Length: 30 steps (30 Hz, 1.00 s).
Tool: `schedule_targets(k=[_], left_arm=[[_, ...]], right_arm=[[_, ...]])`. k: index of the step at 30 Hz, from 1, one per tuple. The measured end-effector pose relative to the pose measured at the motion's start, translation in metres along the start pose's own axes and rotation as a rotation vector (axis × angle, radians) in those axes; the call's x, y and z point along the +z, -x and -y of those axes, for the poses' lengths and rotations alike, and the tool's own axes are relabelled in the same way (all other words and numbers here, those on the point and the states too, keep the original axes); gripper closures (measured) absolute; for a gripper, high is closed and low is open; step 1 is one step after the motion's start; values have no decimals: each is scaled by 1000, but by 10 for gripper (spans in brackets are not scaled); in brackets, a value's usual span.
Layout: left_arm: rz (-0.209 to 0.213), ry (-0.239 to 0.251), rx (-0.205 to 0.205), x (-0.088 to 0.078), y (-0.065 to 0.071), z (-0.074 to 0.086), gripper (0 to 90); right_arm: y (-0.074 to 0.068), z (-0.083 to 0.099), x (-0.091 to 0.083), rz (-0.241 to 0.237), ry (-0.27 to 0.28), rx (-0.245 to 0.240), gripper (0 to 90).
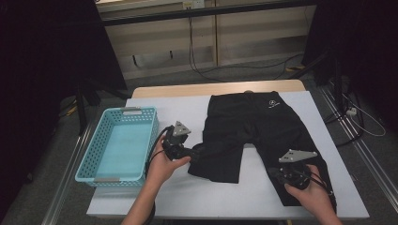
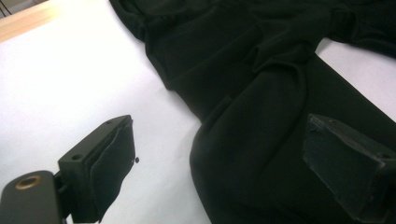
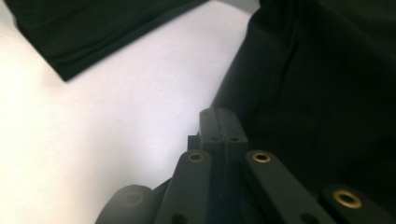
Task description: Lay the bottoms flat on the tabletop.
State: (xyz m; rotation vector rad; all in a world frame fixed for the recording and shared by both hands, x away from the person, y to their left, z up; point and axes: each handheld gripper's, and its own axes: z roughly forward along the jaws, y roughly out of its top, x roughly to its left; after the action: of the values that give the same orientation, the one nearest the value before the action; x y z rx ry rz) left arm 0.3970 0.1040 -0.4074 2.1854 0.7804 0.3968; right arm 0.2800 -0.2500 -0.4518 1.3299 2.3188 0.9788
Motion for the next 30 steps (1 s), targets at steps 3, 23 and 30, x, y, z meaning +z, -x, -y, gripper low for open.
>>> schedule_targets(k=[3, 23, 30], left_arm=[[5, -4, 1, 0, 0, -1, 97], [10, 16, -2, -3, 0, -5, 98], [14, 16, -3, -2, 3, -6, 98]], right_arm=[[-9, -3, -2, -87, 38, -1, 900], [22, 48, -46, 215, 10, 65, 731], [31, 51, -59, 209, -7, 67, 900]])
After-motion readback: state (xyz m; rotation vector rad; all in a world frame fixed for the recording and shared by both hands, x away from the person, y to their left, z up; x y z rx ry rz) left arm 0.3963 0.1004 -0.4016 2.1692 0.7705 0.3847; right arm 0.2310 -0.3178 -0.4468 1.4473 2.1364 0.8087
